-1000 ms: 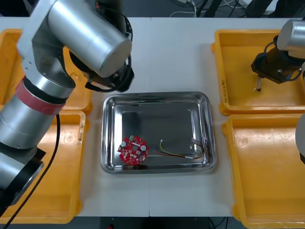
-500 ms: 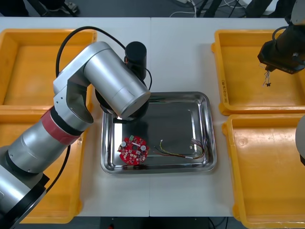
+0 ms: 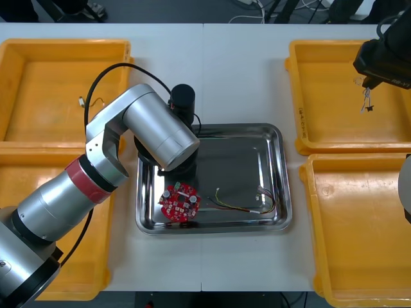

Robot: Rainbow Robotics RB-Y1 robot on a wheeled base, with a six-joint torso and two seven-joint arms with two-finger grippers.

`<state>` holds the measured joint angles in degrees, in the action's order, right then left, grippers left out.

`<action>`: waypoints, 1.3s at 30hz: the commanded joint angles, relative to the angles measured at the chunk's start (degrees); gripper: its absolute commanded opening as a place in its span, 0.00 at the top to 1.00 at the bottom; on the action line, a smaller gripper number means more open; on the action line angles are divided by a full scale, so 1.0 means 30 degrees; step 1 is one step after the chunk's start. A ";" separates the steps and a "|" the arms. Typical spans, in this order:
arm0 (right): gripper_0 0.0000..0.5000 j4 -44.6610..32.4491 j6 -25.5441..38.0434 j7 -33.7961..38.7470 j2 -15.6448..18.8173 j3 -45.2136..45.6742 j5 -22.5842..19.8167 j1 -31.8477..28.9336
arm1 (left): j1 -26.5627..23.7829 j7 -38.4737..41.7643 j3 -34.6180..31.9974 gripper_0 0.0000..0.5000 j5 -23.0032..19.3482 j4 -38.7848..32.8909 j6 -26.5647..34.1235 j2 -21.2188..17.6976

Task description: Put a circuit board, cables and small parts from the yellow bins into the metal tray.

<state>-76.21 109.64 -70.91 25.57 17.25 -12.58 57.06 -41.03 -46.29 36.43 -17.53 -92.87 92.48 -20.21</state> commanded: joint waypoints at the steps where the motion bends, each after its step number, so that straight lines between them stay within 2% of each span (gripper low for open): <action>1: 1.00 -0.2048 0.0120 -0.1090 -0.0233 -0.0214 -0.1021 0.0054 | 0.0260 -0.0243 0.0629 1.00 0.0218 -0.0214 -0.0388 -0.0030; 6: 1.00 -0.3660 0.0120 -0.1119 -0.0233 -0.0712 -0.2251 -0.0298 | 0.0231 -0.0243 0.0629 0.98 -0.0045 -0.0419 -0.0388 -0.0147; 7: 1.00 -0.4275 0.0120 -0.1119 -0.0233 -0.0976 -0.2662 -0.0591 | 0.0231 -0.0243 0.0629 0.83 -0.0133 -0.0536 -0.0388 -0.0235; 8: 1.00 -0.4949 0.0120 -0.1090 -0.0233 -0.1269 -0.3042 -0.1001 | 0.0231 -0.0272 0.0600 0.56 -0.0221 -0.0682 -0.0329 -0.0294; 9: 1.00 -0.5329 0.0120 -0.1002 -0.0233 -0.1444 -0.3218 -0.1206 | 0.0231 -0.0301 0.0571 0.44 -0.0280 -0.0800 -0.0271 -0.0323; 10: 1.00 -0.5974 0.0120 -0.1031 -0.0233 -0.1767 -0.3482 -0.1587 | 0.0231 -0.0331 0.0512 0.19 -0.0455 -0.1005 -0.0154 -0.0440; 11: 1.00 -0.6560 0.0120 -0.1031 -0.0204 -0.2060 -0.3775 -0.1968 | 0.0231 -0.0419 0.0336 0.00 -0.0690 -0.1268 0.0198 -0.0528; 17: 1.00 -0.8494 0.0120 -0.1060 -0.0116 -0.3642 -0.5240 -0.3110 | 0.0231 -0.1092 -0.0835 0.00 -0.1803 -0.3114 0.2659 -0.0850; 26: 1.00 -0.9578 0.0120 -0.1588 -0.0116 -0.6806 -0.6529 -0.3228 | -0.0384 -0.3846 -0.3648 0.00 -0.3737 -0.4638 0.5501 -0.1231; 33: 1.00 -1.0163 0.0120 -0.3785 -0.0116 -0.8534 -0.6734 -0.3286 | -0.1322 -0.5809 -0.5289 0.00 -0.4117 -0.4608 0.5839 -0.1319; 39: 1.00 -1.0281 0.0120 -0.6217 -0.0116 -0.8593 -0.8345 -0.3843 | -0.1820 -0.6835 -0.6900 0.00 -0.4703 -0.4462 0.5839 -0.1759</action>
<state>-104.72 109.76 -87.39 25.46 -8.17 -35.88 46.70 -43.18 -64.62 19.02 -30.31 -104.92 109.48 -23.14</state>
